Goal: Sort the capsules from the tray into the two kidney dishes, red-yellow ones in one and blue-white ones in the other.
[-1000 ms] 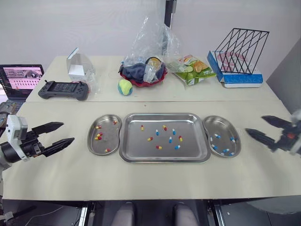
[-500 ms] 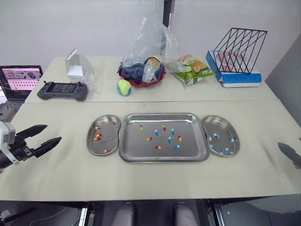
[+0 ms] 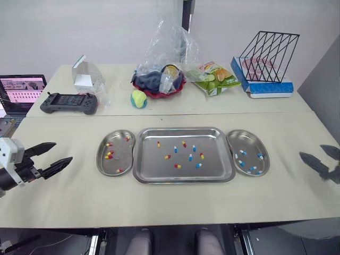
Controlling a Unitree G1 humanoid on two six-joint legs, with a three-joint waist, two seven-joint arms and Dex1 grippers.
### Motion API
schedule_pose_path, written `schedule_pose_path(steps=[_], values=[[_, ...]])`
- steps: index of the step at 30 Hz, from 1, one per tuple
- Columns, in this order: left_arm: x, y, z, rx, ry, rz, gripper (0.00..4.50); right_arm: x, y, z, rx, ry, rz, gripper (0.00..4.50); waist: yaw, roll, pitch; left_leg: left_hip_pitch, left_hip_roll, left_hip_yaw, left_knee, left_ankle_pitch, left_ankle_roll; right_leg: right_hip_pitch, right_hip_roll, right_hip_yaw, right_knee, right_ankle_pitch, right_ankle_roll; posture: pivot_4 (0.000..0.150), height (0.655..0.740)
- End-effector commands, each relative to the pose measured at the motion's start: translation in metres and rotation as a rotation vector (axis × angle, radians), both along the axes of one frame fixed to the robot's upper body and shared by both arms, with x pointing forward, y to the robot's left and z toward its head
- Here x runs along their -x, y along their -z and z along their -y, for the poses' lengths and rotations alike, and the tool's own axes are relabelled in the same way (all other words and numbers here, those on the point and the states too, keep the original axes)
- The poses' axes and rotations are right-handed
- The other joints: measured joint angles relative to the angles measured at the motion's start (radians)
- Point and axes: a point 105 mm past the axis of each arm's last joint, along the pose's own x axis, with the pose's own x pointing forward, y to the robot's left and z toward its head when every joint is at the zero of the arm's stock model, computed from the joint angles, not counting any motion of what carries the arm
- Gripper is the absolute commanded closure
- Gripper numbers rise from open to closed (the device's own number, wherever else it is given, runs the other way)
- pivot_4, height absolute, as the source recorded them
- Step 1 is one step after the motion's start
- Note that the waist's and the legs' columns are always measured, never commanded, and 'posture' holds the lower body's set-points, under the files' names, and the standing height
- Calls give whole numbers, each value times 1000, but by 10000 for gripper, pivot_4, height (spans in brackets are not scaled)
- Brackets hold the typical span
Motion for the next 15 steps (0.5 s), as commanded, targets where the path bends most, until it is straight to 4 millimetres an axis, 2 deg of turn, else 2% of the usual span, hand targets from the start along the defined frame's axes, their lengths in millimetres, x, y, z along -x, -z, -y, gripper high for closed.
schedule_pose_path(steps=[1, 3, 8, 11, 15], values=[[-5, -17, 6, -33, -2, 30, 0, -3, -20, -35, 23, -165, 19, 154, 2, 0, 0, 0, 0, 0, 0, 0, 0, 0, 0, 0, 0, 0, 0, 1500, 7346], [-10, -12, 12, -78, -8, -11, 0, -2, -20, -56, 66, -268, -5, 154, 5, 0, 0, 0, 0, 0, 0, 0, 0, 0, 0, 0, 0, 0, 0, 1500, 7346], [-11, -21, 36, -67, 58, -2, 0, 8, -21, -102, 108, -467, -34, 154, 9, 0, 0, -1, 0, 0, 0, 0, 0, 0, 0, 0, 0, 0, 0, 1500, 7346], [-14, -22, 45, -75, 55, -24, 0, 13, -24, -114, 120, -517, -31, 154, 10, 0, 0, -1, 0, 0, 0, 0, 0, 0, 0, 0, 0, 0, 0, 1500, 7346], [-17, -28, 70, -39, 138, -75, 0, 19, -29, -123, 121, -564, -25, 154, 16, 0, 0, -1, 0, 0, 1, 0, 0, 0, 0, 0, 0, 0, 0, 1500, 7346]])
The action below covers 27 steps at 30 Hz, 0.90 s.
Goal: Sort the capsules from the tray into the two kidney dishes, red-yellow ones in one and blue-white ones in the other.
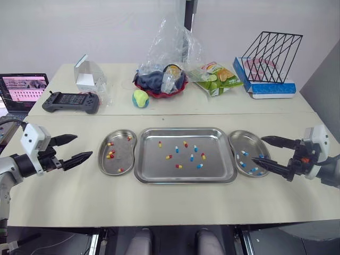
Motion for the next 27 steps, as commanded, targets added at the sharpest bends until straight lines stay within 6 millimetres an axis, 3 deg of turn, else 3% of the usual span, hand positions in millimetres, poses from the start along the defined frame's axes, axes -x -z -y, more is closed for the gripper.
schedule_pose_path(steps=[1, 5, 13, 17, 27], values=[[-4, -21, 23, 10, 82, 5, 0, 7, -14, -7, 9, -49, 25, 154, 5, 0, 0, 0, 0, 0, 0, 0, 0, 0, 0, 0, 0, 0, 0, 1500, 7346], [-8, -34, 53, 16, 203, -28, 0, 12, -12, -5, 49, -47, 38, 154, 14, 0, 0, 0, 0, 0, 2, 0, 0, 0, 0, 0, 0, 0, 0, 1500, 7346], [-29, -45, 83, -7, 262, -42, 0, 27, -10, 4, 58, -11, 29, 154, 15, -1, 0, 0, -1, 0, 1, 0, 0, 0, 0, 0, 0, 0, 0, 1500, 7346], [-50, -31, 132, -35, 361, -51, 0, 49, -5, 14, 58, 36, 13, 154, 33, -1, 0, -1, -2, 0, 3, 0, 0, 1, 0, 0, 0, 0, 0, 1500, 7346], [-78, -10, 180, -168, 497, -27, 0, 67, 1, 21, 67, 147, 30, 154, 23, -3, 1, -3, -3, -1, 6, 0, 0, 2, 0, 1, -3, 0, 0, 1500, 7346]])
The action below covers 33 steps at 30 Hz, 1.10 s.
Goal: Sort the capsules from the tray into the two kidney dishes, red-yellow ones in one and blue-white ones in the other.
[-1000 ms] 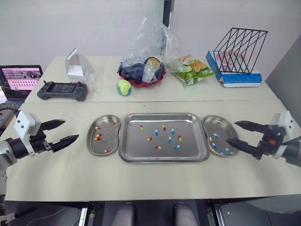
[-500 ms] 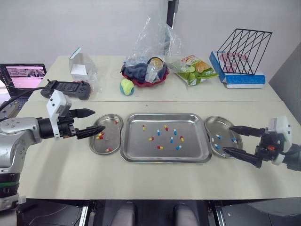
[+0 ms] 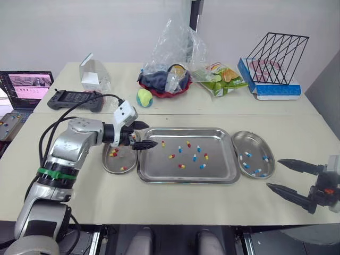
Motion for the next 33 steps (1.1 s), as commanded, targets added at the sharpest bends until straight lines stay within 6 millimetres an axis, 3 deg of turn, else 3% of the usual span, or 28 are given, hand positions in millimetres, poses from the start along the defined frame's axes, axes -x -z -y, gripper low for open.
schedule_pose_path(steps=[1, 11, 15, 23, 28, 33], values=[[-7, 0, 11, -50, 45, 44, 0, 5, -13, -1, 25, 20, 70, 154, 0, 0, 0, 0, 0, 0, 0, 0, 0, 0, 0, 0, 0, 0, 0, 1500, 7346], [-26, 22, 20, -103, 43, 14, 0, 8, -13, 0, 20, 74, 83, 154, -5, 0, 0, -1, 0, 0, 1, 0, 0, 0, 0, 0, 2, 0, 0, 1500, 7346], [-34, 35, 25, -124, 31, 14, 10973, 6, -11, 0, 21, 85, 79, 0, -1, 0, 0, -1, 0, -1, 1, 0, 0, 0, 0, 0, 2, 0, 0, 1500, 7346], [-38, 44, 30, -135, 47, -3, 10973, 1, -13, 0, 19, 93, 85, 0, -3, 0, 0, -2, -1, -1, 2, -1, 1, -1, 0, 0, 2, 0, 0, 1500, 7346], [-40, 51, 29, -157, 32, -11, 25217, 0, -12, 0, 15, 98, 84, 0, -1, 0, 0, -2, -1, -1, 3, -1, 1, 0, 0, 0, 2, 0, 0, 1500, 7346], [-40, 52, 29, -152, 31, -16, 25217, -1, -12, -1, 15, 98, 85, 0, 0, 0, 0, -2, -1, -1, 3, -1, 1, 0, 0, 0, 2, 0, 1, 1500, 7346]])
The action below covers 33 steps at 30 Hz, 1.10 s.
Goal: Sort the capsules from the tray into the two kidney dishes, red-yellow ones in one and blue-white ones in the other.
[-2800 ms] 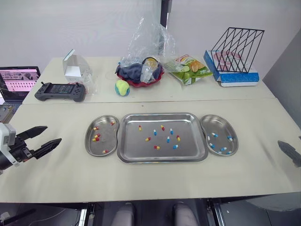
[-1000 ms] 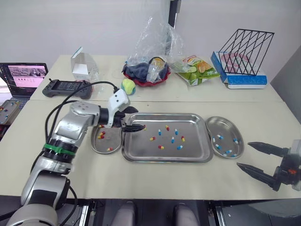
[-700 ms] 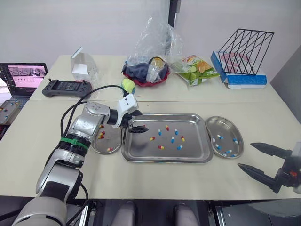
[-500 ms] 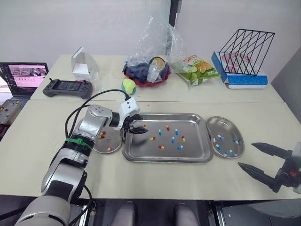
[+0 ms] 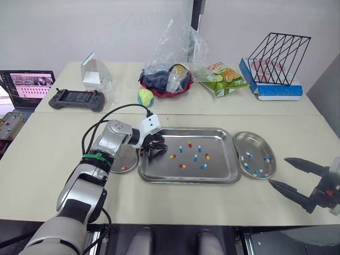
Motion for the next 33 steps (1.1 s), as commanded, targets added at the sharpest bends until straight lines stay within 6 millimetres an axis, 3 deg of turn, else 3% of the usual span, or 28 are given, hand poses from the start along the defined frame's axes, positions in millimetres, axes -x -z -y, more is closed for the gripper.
schedule_pose_path(steps=[1, 14, 30, 33], values=[[-3, -8, 1, 4, 7, 23, 25217, -1, -7, -1, 11, -6, 30, 0, 0, 0, 0, 0, 0, 0, 0, 0, 0, 0, 0, 0, 0, 0, 0, 1500, 7346], [-7, -16, 1, -65, 43, 51, 25217, -8, -6, 0, 18, -5, 33, 0, 0, 0, 0, 0, 0, 0, 0, 0, 0, 0, 0, 0, 0, 0, 0, 1500, 7346], [-4, -6, 1, -117, 75, 25, 25217, -13, -3, 0, 32, 2, 38, 0, -2, 0, 0, 0, 0, 0, 0, 0, 0, 0, 0, 0, 0, 0, 0, 1500, 7346], [-4, -6, 1, -114, 74, 19, 33238, -13, -3, 0, 31, 2, 36, 0, -2, 0, 0, 0, 0, 0, 0, 0, 0, 0, 0, 0, 0, 0, 0, 1500, 7346]])
